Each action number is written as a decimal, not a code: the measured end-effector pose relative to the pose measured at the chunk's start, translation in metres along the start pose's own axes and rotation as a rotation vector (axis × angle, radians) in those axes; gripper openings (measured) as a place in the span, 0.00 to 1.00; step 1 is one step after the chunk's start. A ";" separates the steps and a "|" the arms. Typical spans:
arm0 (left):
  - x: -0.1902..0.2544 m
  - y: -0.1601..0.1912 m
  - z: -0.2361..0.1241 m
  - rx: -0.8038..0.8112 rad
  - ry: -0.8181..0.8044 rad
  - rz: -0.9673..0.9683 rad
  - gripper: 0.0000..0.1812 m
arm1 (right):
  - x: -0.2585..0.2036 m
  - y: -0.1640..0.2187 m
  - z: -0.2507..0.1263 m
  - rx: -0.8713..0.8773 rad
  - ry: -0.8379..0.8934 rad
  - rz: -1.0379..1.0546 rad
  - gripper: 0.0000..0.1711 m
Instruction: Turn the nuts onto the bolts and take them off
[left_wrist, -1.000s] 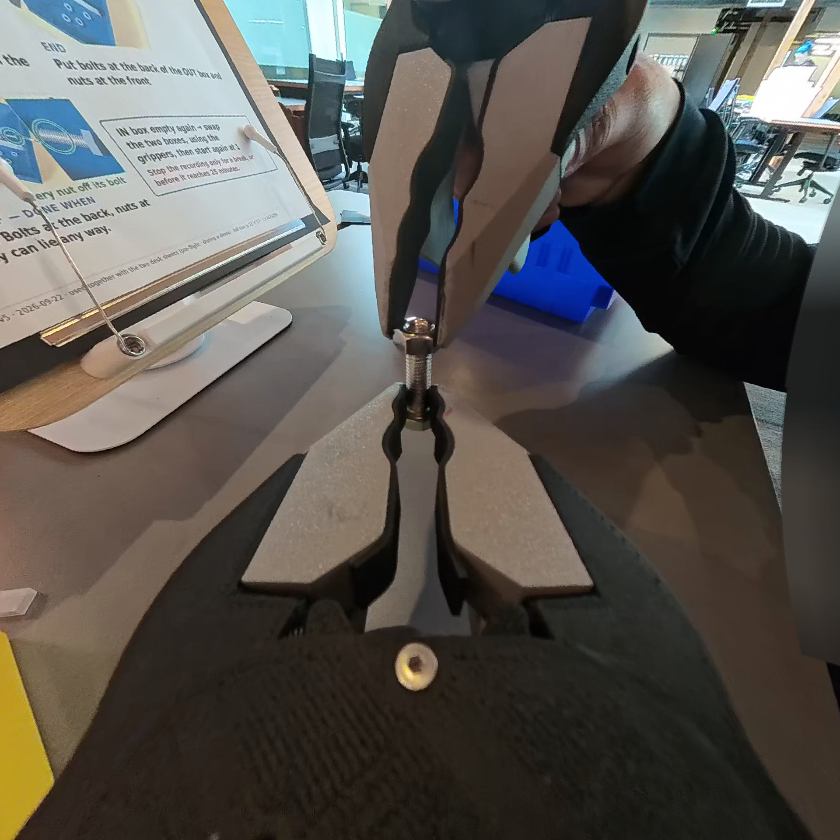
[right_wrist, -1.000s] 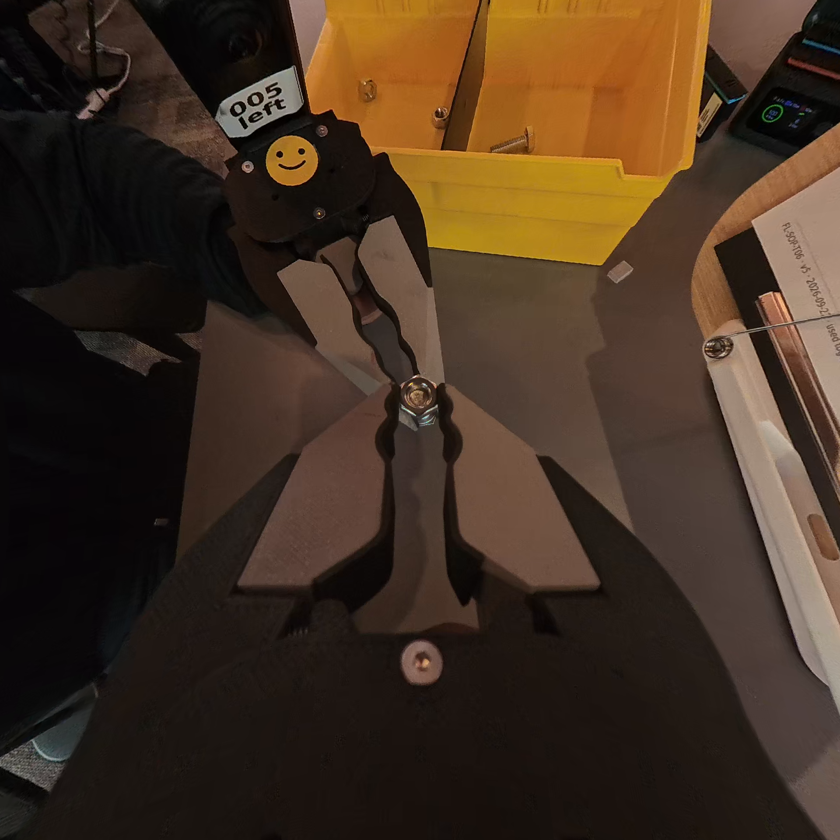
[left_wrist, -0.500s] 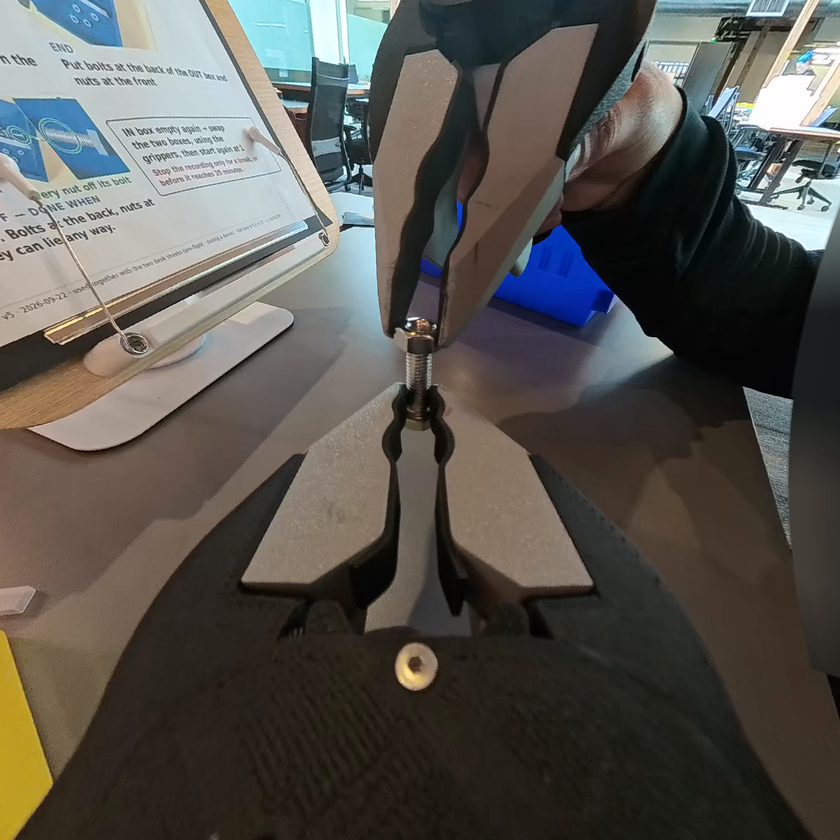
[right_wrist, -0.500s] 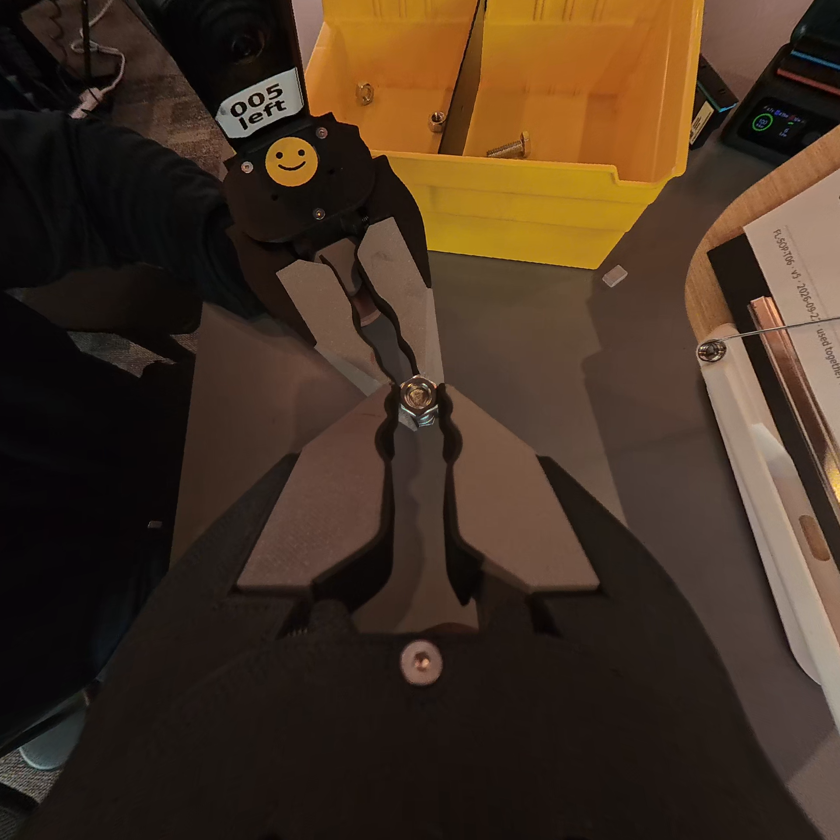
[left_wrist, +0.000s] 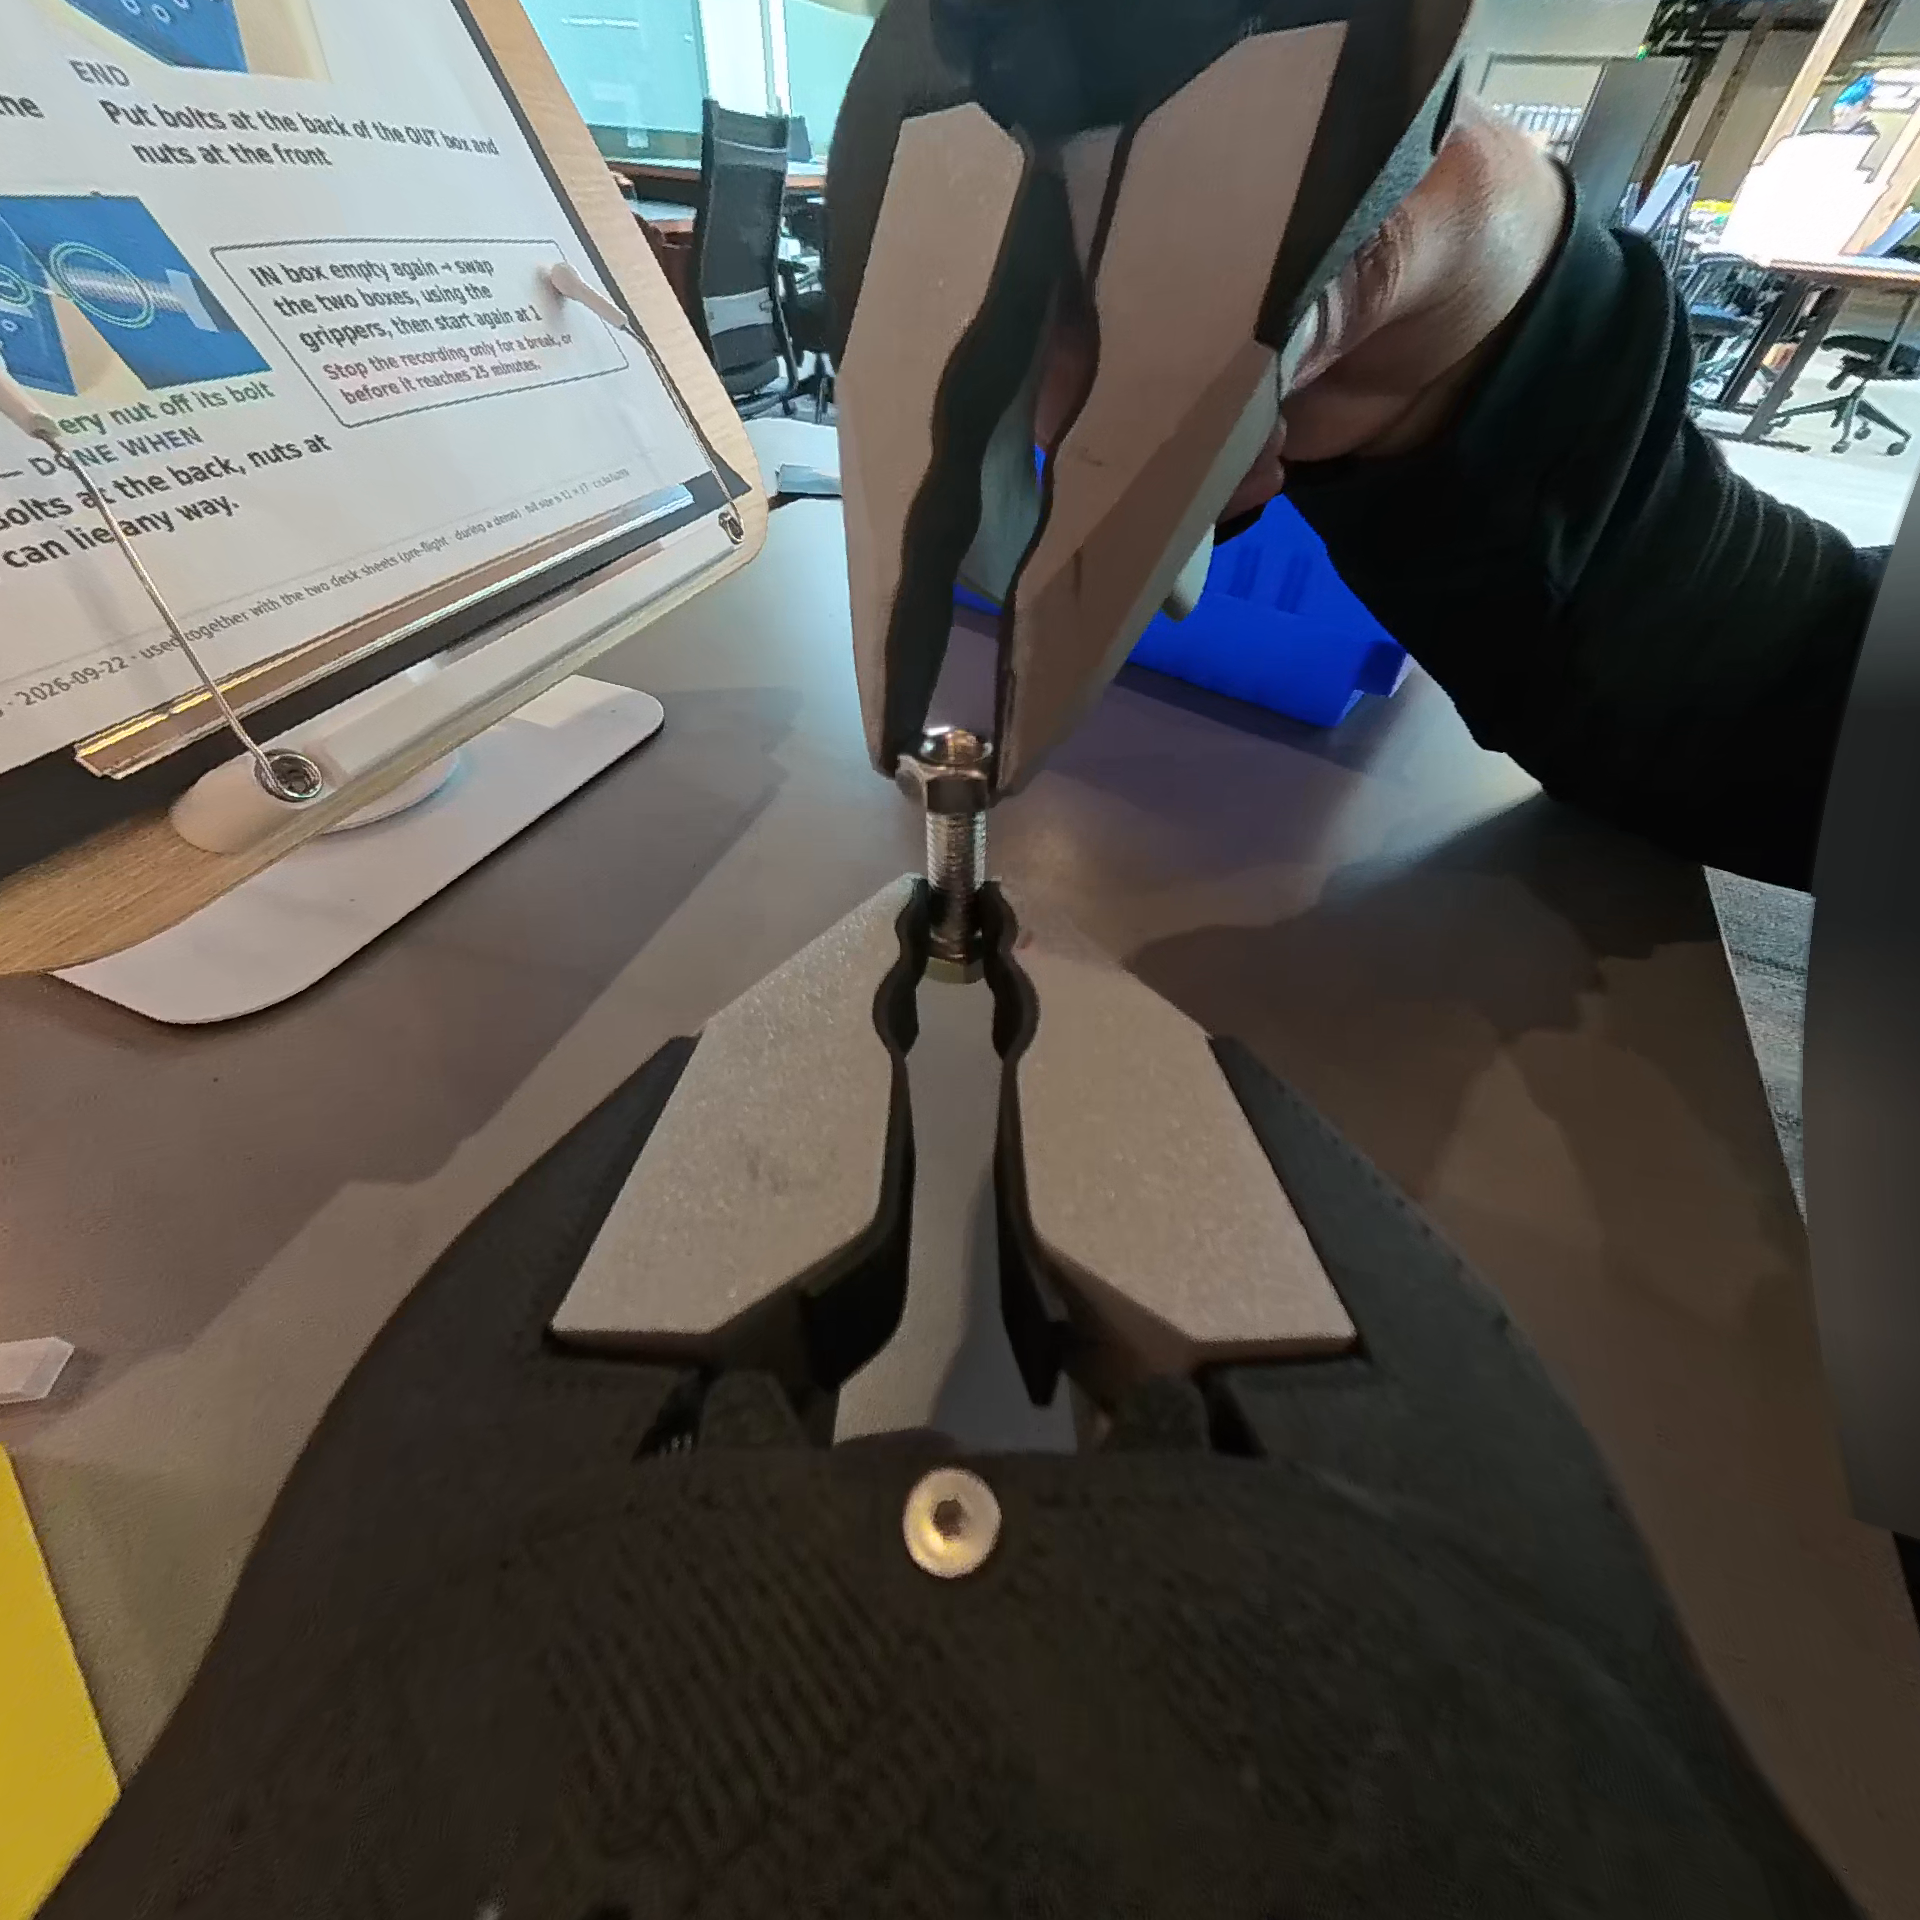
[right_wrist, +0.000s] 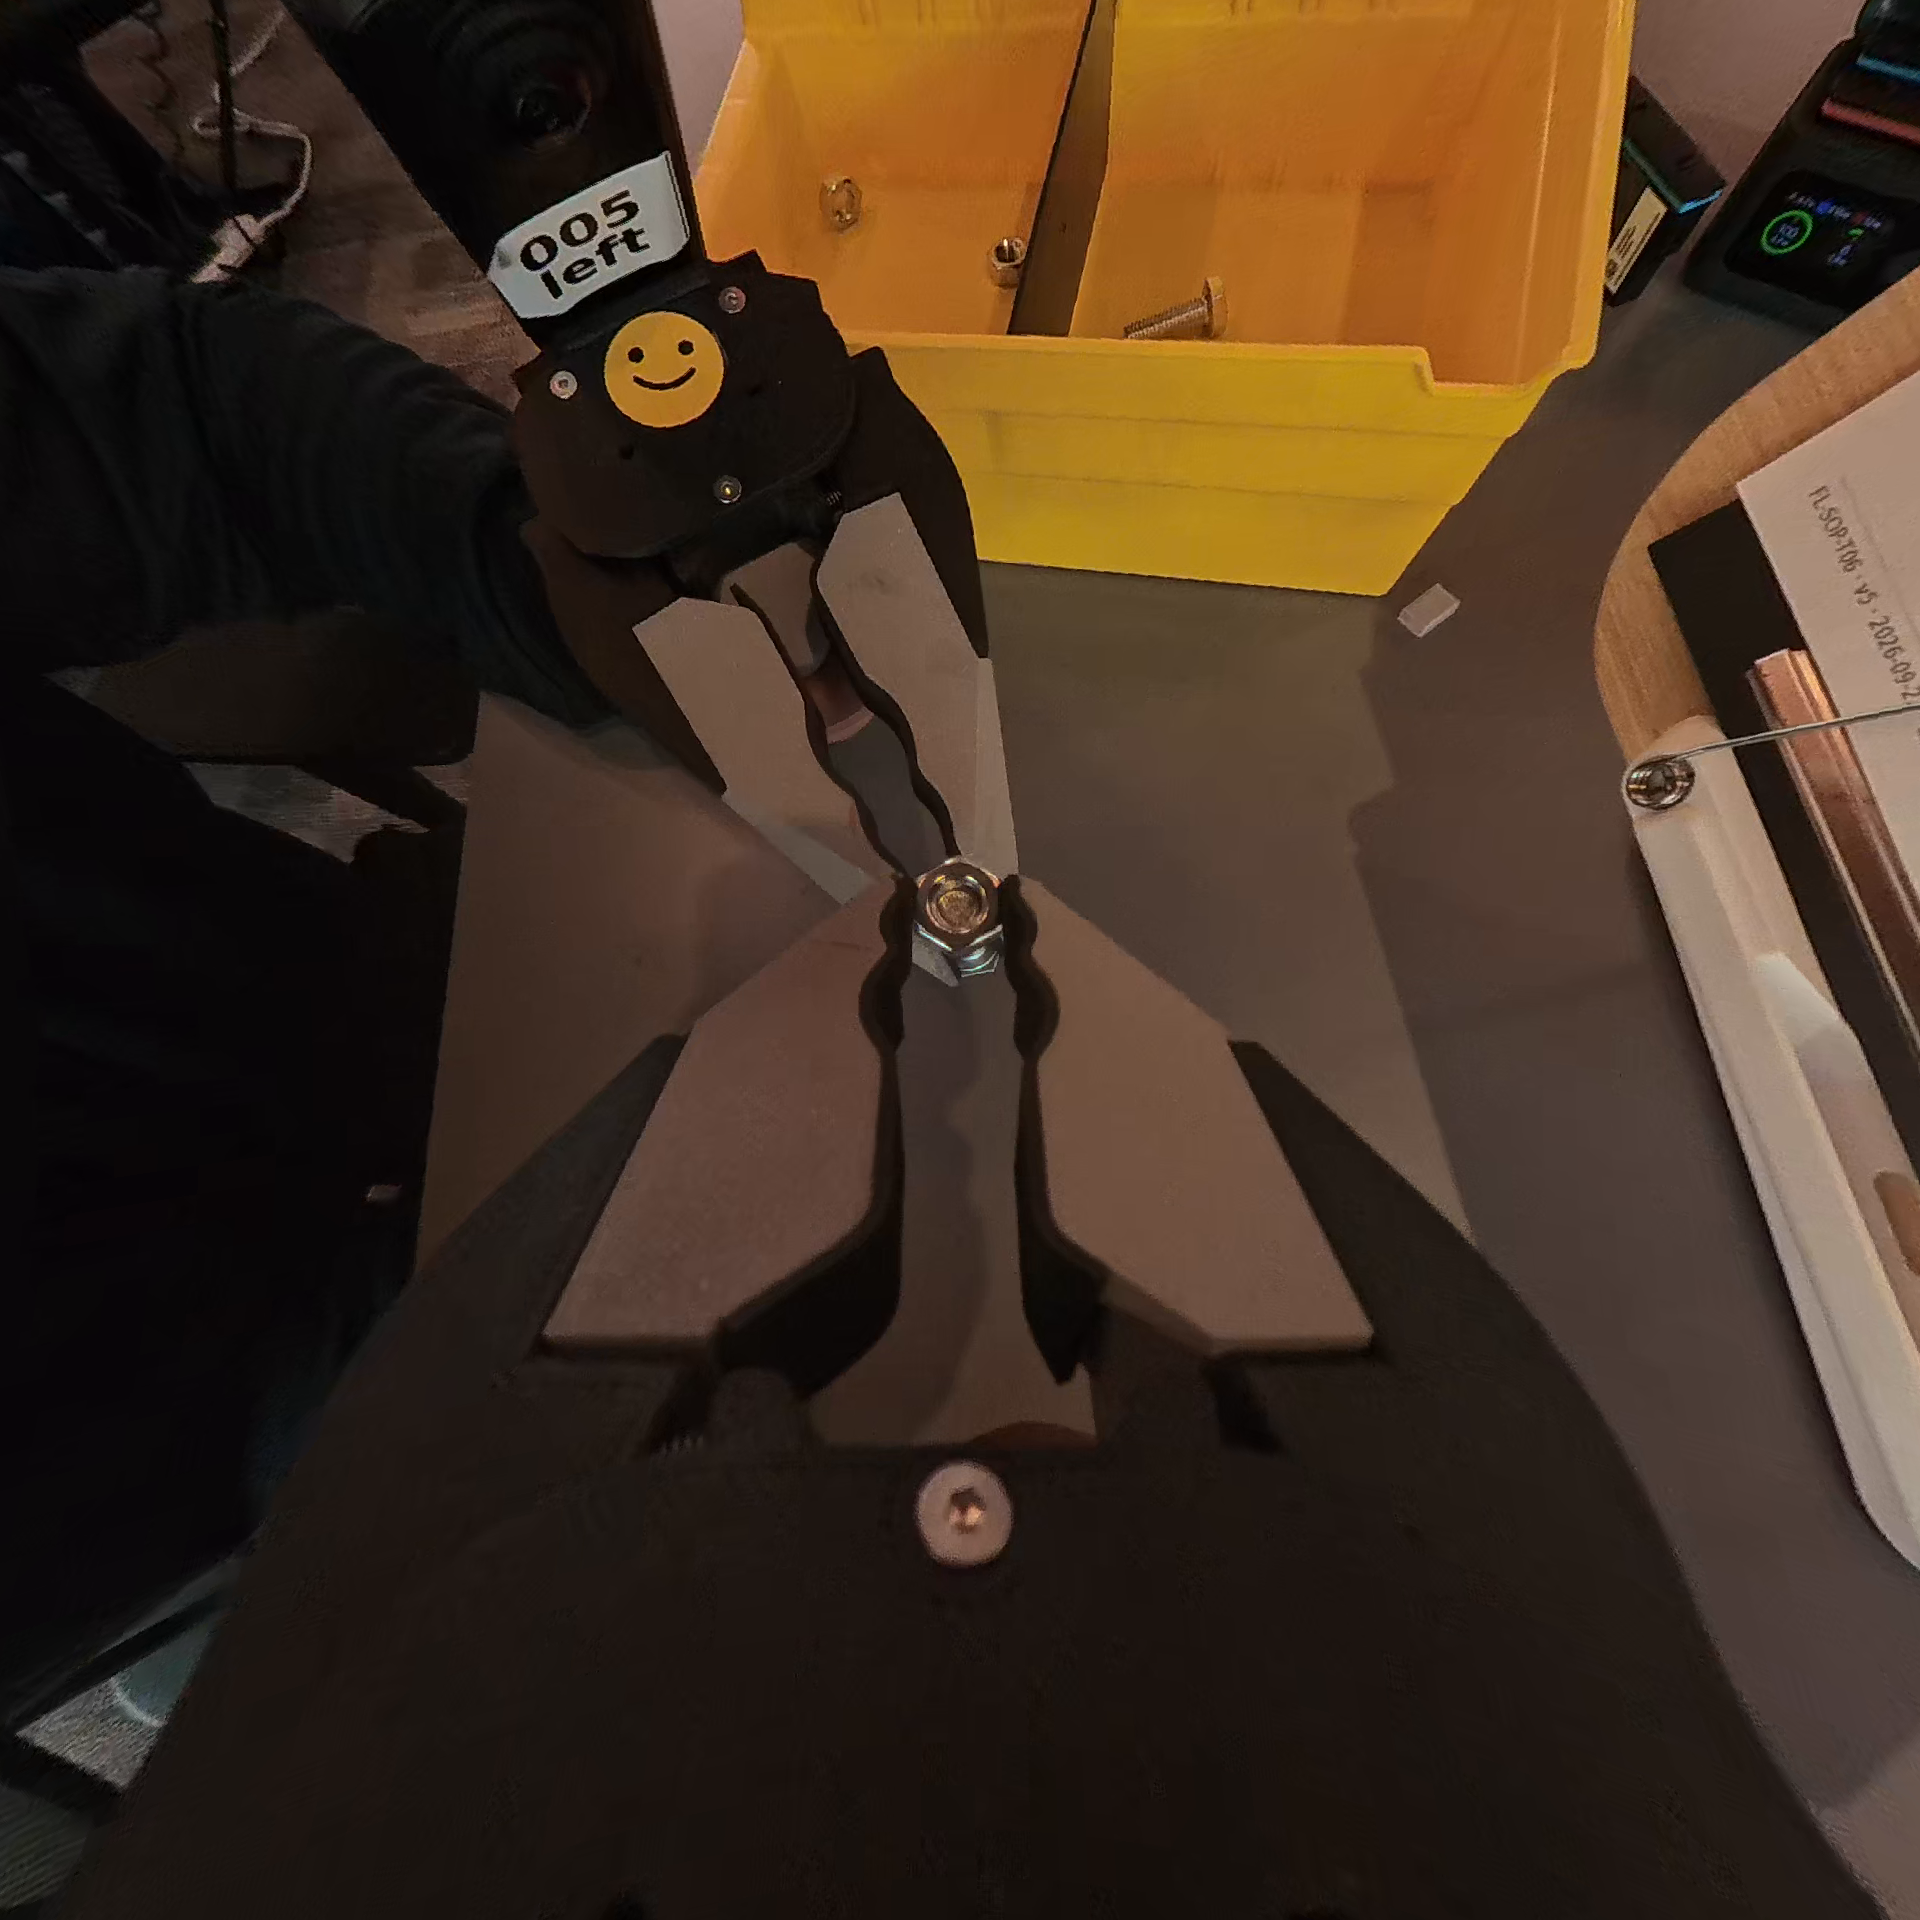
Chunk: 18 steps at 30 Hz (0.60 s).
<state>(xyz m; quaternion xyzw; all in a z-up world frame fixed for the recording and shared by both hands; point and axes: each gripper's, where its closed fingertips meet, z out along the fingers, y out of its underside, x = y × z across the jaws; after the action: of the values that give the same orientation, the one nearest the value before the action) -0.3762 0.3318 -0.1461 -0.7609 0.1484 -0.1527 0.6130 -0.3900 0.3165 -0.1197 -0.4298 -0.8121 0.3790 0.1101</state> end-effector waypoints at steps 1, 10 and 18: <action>0.000 0.001 0.001 -0.005 -0.001 0.004 0.04 | 0.000 0.002 0.000 -0.009 -0.004 0.008 0.08; 0.001 0.000 0.000 0.004 0.005 -0.004 0.04 | 0.000 0.001 0.000 -0.008 0.003 -0.003 0.08; 0.000 -0.001 0.000 0.009 0.006 -0.011 0.04 | 0.000 0.001 -0.001 -0.003 0.000 -0.001 0.08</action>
<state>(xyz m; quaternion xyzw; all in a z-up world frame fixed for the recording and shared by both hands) -0.3764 0.3317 -0.1448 -0.7584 0.1453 -0.1590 0.6152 -0.3888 0.3171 -0.1194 -0.4293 -0.8131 0.3777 0.1095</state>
